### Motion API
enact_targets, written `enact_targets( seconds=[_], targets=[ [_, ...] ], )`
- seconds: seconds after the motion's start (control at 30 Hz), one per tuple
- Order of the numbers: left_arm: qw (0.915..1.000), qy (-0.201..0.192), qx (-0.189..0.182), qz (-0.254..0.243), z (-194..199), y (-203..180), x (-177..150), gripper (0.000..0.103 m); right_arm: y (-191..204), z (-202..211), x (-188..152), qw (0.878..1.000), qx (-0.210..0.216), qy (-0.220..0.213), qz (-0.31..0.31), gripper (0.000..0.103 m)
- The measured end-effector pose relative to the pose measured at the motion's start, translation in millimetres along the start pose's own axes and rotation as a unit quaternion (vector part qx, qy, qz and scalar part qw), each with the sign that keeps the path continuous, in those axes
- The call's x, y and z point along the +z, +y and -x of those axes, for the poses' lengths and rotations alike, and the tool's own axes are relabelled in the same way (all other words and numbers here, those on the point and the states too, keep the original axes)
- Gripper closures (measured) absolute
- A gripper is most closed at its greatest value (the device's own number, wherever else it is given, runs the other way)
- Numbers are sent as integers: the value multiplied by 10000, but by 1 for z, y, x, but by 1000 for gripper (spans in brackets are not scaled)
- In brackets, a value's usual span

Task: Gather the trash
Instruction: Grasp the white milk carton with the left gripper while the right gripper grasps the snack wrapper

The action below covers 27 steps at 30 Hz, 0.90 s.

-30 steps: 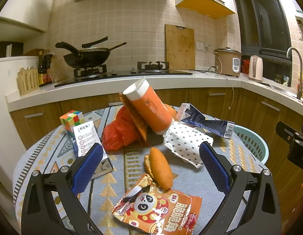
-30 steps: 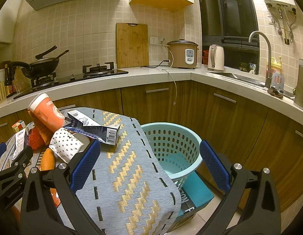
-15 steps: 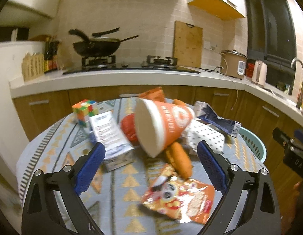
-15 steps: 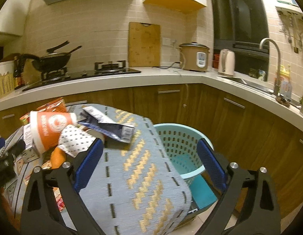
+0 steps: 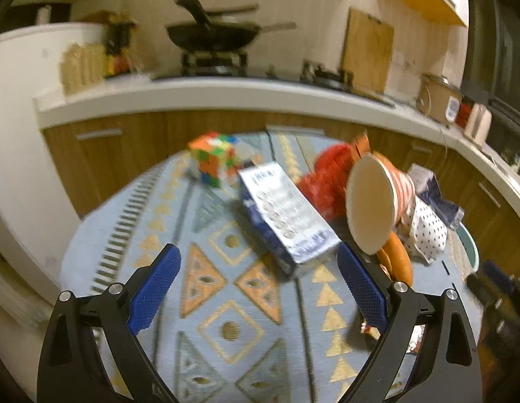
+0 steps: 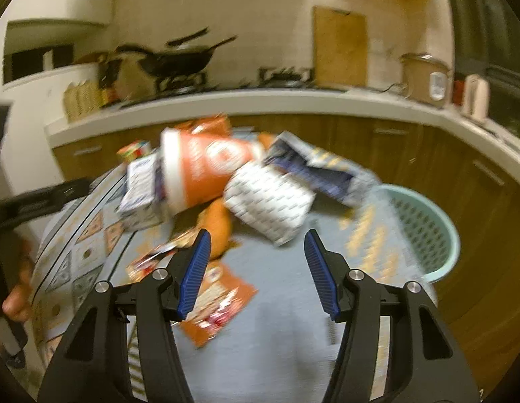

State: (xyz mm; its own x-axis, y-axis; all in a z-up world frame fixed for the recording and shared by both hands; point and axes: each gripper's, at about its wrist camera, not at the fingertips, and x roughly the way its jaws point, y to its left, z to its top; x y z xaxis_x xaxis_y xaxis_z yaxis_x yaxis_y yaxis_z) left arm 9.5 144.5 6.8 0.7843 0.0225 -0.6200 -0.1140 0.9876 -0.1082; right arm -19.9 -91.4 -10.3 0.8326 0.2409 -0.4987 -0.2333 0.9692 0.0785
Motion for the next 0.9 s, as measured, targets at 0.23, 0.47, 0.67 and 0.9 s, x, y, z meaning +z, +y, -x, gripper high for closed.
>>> enact_targets(
  seconds=[0.23, 0.47, 0.67, 0.9],
  targets=[
    [9973, 731, 31, -14, -52, -20, 12, 22, 20, -20, -15, 9972, 452, 591, 81, 34],
    [9953, 947, 201, -67, -83, -37, 16, 27, 18, -22, -14, 9964, 517, 646, 197, 34],
    [9942, 981, 439, -48, -93, -36, 18, 31, 27, -30, -18, 9932, 738, 878, 205, 28],
    [9962, 843, 209, -103, -78, -29, 14, 43, 48, -38, -20, 9904, 728, 1133, 313, 27]
  ],
)
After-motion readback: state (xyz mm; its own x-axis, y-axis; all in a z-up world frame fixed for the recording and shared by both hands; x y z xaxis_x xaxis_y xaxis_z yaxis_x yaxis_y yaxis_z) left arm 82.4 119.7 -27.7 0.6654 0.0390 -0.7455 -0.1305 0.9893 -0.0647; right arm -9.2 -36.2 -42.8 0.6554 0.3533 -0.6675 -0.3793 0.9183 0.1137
